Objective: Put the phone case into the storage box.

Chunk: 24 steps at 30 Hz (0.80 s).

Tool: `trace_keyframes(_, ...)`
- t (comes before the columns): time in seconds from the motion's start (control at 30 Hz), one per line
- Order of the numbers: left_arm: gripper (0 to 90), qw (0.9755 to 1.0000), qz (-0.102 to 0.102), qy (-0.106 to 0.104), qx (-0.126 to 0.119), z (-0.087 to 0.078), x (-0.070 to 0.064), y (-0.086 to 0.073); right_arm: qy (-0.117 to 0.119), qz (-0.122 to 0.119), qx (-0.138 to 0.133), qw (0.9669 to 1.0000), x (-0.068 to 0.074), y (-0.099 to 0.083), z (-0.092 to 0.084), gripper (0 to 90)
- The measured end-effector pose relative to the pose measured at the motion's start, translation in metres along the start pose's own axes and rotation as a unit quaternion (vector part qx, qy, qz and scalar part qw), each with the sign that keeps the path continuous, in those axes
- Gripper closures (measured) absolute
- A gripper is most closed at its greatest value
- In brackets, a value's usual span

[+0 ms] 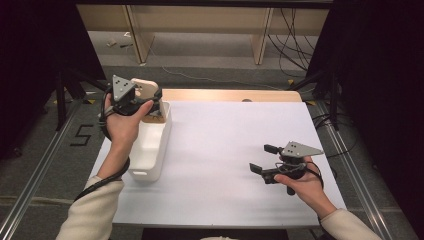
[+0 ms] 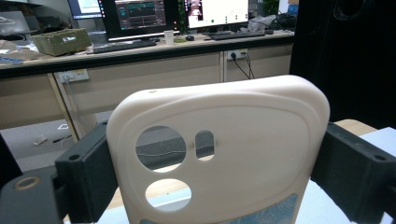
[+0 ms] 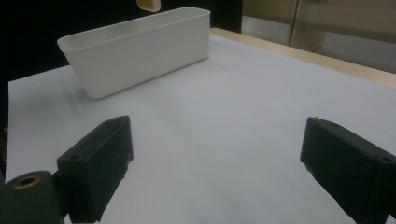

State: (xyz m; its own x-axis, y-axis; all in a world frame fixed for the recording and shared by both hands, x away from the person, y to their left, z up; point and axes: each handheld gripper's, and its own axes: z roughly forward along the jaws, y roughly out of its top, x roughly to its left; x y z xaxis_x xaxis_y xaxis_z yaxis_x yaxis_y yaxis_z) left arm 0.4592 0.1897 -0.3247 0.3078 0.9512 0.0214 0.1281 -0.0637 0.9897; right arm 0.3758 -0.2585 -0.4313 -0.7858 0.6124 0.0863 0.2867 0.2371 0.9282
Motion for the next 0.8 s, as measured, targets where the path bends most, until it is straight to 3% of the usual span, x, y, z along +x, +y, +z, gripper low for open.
trace_keyframes(0.8,10.0,0.9999,0.009,-0.006,0.012,0.0067,0.0023,-0.0035,-0.002,0.005,-0.002,1.0000,-0.0002,-0.0004,-0.0002,11.1)
